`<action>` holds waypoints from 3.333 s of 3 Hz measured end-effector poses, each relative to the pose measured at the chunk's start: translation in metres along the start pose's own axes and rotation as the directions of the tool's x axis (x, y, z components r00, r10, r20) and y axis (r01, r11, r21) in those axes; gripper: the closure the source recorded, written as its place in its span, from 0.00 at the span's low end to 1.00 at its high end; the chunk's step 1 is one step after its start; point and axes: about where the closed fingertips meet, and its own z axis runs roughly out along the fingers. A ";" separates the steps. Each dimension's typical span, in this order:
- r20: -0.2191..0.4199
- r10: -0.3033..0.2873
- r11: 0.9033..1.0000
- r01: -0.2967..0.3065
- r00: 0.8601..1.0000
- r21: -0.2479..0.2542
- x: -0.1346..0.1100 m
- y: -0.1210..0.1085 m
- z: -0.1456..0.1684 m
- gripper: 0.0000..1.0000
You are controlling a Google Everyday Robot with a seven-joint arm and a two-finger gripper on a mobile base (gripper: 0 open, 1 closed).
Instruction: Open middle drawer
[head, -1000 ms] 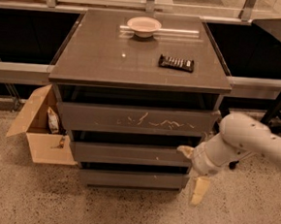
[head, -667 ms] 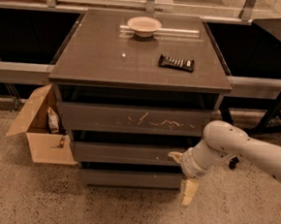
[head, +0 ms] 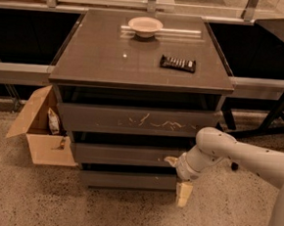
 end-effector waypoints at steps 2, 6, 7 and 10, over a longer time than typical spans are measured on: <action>-0.099 -0.026 0.994 0.036 0.995 0.107 0.037 -0.032 0.004 0.00; -0.018 -0.104 0.947 0.104 0.994 0.303 0.069 -0.105 -0.002 0.00; 0.018 -0.101 0.949 0.091 0.995 0.301 0.072 -0.114 0.005 0.00; 0.079 -0.132 0.965 0.110 0.988 0.237 0.066 -0.117 0.028 0.62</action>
Offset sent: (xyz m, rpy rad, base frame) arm 0.0668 -0.0519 -0.0252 -0.1169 -0.2359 -0.0293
